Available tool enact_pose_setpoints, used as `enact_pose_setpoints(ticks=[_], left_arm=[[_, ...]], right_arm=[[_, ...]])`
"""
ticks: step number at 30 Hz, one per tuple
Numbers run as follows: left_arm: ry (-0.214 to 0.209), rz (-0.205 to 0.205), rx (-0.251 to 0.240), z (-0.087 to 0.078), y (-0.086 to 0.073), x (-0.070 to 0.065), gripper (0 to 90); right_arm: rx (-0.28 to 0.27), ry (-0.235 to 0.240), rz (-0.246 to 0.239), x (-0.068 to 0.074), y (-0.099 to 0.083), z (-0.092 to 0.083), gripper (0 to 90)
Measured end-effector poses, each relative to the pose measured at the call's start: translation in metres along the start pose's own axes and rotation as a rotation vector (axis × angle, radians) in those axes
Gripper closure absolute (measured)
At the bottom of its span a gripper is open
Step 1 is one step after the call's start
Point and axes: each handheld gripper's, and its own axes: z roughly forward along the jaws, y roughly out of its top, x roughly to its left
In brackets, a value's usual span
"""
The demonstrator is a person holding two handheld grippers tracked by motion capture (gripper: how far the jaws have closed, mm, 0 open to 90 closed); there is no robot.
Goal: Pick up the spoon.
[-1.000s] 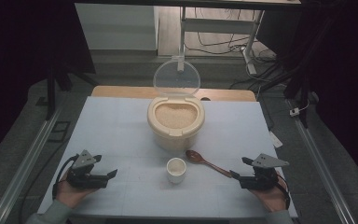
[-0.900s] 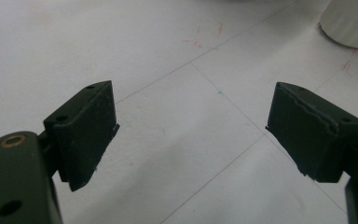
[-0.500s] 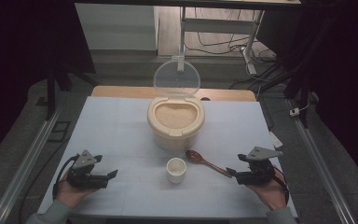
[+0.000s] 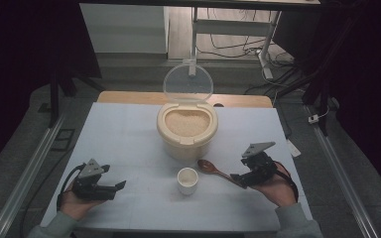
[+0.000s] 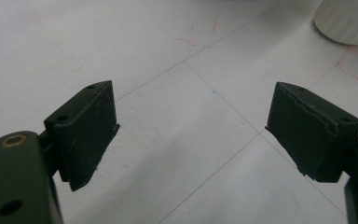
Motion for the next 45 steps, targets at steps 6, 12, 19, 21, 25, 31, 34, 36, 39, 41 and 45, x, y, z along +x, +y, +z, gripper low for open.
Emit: enact_pose_setpoints(ticks=[6,12,19,21,25,31,34,36,39,41,45], left_arm=[[-0.002,0.005,0.0,-0.001,0.0,-0.001,15.6],[-0.002,0.01,0.004,0.0,0.0,-0.001,15.5],[-0.002,0.01,0.005,-0.001,-0.001,-0.002,15.6],[0.0,0.008,0.006,-0.001,-0.002,-0.001,15.6],[0.0,0.006,0.006,-0.001,-0.003,-0.001,15.6],[0.002,0.006,0.009,-0.001,-0.003,-0.001,15.6],[0.003,0.008,0.011,-0.001,-0.003,-0.001,15.7],[0.003,0.009,0.01,-0.001,-0.003,-0.001,15.7],[0.002,0.009,0.009,-0.001,-0.003,-0.001,15.7],[0.0,0.008,0.008,-0.002,-0.003,-0.001,15.7],[-0.001,0.008,0.009,-0.001,-0.003,-0.001,15.7]], right_arm=[[0.102,0.023,-0.005,-0.003,0.012,0.019,32.2],[0.193,0.022,-0.02,-0.004,0.013,0.036,36.7],[0.263,0.02,-0.035,-0.006,0.009,0.05,44.2],[0.265,0.021,-0.032,-0.006,0.008,0.05,45.6],[0.267,0.026,-0.03,-0.008,0.008,0.052,49.7],[0.294,0.022,-0.053,-0.007,0.008,0.059,55.2],[0.307,0.027,-0.061,-0.007,0.008,0.063,58.0],[0.32,0.031,-0.079,-0.006,0.008,0.067,61.0],[0.325,0.034,-0.084,-0.005,0.009,0.068,63.1],[0.324,0.035,-0.085,-0.005,0.009,0.068,63.8],[0.332,0.053,-0.085,-0.006,0.01,0.069,66.7]])
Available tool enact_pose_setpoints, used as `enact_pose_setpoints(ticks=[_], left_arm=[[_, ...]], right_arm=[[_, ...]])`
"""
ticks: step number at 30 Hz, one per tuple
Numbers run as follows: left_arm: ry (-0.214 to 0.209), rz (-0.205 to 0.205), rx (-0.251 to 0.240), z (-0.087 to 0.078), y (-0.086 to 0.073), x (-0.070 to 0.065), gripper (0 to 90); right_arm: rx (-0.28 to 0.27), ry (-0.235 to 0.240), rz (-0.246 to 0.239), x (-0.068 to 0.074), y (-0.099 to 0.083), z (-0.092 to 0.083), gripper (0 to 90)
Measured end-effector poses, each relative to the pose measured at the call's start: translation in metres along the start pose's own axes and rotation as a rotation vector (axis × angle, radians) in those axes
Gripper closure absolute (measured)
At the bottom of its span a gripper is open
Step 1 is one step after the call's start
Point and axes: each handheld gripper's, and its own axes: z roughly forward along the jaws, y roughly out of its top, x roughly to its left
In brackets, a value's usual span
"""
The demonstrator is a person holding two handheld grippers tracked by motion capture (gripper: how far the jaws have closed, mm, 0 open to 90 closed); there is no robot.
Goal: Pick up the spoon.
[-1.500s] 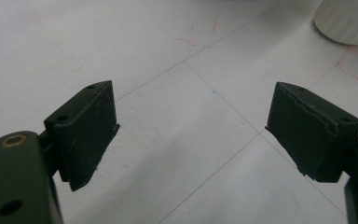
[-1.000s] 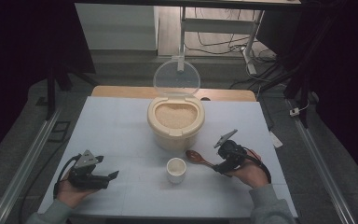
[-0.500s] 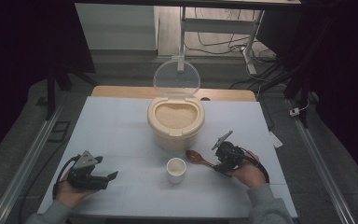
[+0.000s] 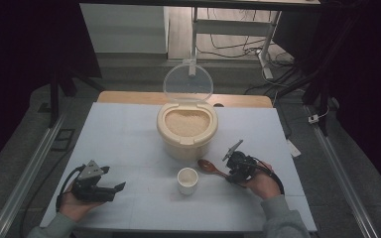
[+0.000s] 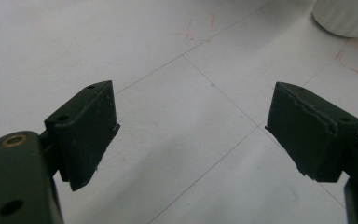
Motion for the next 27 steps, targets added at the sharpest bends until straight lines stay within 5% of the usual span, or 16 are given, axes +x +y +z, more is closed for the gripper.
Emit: enact_pose_setpoints(ticks=[5,16,27], left_arm=[[0.003,0.002,0.005,0.001,0.0,-0.001,15.7],[0.0,-0.004,0.006,0.001,-0.002,0.001,16.0],[0.003,-0.01,0.004,0.0,-0.002,0.002,16.1]], right_arm=[[0.033,0.0,-0.056,0.006,0.005,0.0,78.9],[0.006,-0.011,-0.113,0.008,0.002,-0.001,79.9],[-0.076,0.014,-0.089,0.004,-0.017,-0.017,79.9]])
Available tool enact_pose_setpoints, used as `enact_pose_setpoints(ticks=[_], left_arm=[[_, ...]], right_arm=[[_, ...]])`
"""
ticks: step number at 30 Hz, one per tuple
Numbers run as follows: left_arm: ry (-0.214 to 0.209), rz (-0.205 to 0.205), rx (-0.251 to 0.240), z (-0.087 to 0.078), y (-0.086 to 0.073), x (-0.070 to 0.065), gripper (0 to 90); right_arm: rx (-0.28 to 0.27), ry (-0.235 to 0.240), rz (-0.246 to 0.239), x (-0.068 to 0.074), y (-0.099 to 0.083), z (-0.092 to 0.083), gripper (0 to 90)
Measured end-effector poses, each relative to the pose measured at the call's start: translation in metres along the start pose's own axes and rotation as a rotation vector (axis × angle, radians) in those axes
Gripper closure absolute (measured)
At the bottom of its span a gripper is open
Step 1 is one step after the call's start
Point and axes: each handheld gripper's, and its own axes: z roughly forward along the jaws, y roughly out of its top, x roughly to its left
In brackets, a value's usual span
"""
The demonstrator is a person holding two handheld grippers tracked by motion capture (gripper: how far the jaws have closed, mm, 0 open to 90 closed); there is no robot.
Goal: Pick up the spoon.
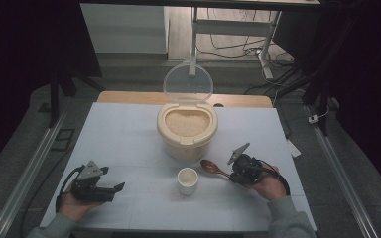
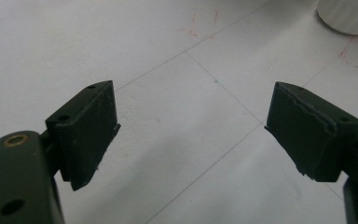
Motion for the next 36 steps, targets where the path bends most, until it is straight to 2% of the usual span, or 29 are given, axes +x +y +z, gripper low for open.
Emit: enact_pose_setpoints(ticks=[5,7,8,16,18,36], left_arm=[[0.0,-0.003,0.001,0.0,0.0,0.0,16.1],[-0.001,-0.003,0.0,0.0,0.0,0.0,16.2],[-0.001,-0.002,0.0,0.0,0.0,0.0,16.2],[-0.006,-0.002,0.002,0.0,0.0,0.0,16.4],[-0.007,-0.002,0.003,0.001,0.0,0.0,16.5],[-0.011,-0.005,0.009,0.002,0.0,-0.001,16.5]], right_arm=[[-0.072,0.0,-0.01,0.005,-0.006,-0.019,79.9],[-0.084,-0.003,-0.009,0.006,-0.006,-0.022,79.9],[-0.103,-0.002,-0.022,0.008,-0.006,-0.028,79.9],[-0.159,-0.012,-0.049,0.019,-0.003,-0.048,79.9],[-0.181,-0.017,-0.068,0.022,-0.001,-0.054,79.9],[-0.218,0.002,-0.136,0.04,0.022,-0.059,79.9]])
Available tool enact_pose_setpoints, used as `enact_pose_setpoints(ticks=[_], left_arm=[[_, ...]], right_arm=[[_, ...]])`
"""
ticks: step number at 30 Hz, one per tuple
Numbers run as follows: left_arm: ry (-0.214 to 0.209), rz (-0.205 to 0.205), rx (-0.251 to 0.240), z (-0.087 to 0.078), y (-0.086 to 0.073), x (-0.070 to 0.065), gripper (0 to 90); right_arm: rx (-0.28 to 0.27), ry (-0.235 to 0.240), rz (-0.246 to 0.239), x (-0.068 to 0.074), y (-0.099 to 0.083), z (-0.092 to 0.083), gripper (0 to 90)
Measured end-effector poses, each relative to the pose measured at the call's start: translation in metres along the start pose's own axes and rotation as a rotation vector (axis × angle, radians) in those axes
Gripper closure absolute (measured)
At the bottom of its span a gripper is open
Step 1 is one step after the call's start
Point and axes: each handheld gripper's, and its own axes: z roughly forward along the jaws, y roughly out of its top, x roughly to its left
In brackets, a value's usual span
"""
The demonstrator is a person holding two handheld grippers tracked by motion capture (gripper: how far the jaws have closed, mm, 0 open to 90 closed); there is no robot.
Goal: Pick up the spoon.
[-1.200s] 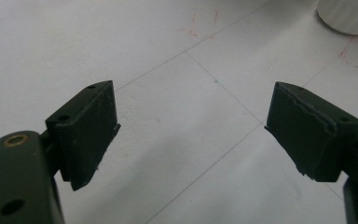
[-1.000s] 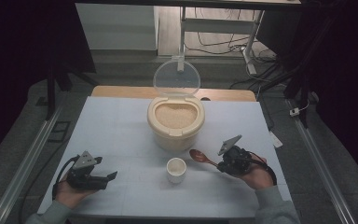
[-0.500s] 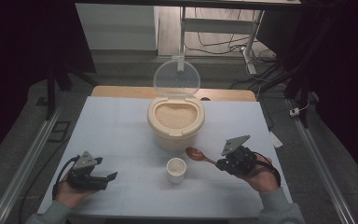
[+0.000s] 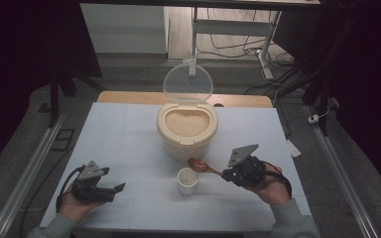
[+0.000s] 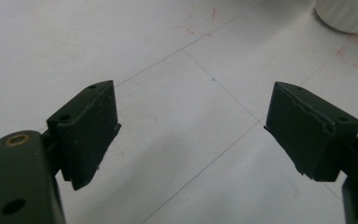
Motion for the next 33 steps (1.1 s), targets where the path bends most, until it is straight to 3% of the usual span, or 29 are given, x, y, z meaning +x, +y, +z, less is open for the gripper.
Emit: enact_pose_setpoints(ticks=[17,33], left_arm=[[-0.01,0.006,0.007,0.001,0.0,-0.001,16.6],[-0.029,0.013,0.003,-0.001,0.004,-0.004,17.0]], right_arm=[[-0.025,0.029,-0.117,0.019,0.041,0.012,79.9],[-0.027,0.041,-0.15,0.025,0.051,0.019,79.9]])
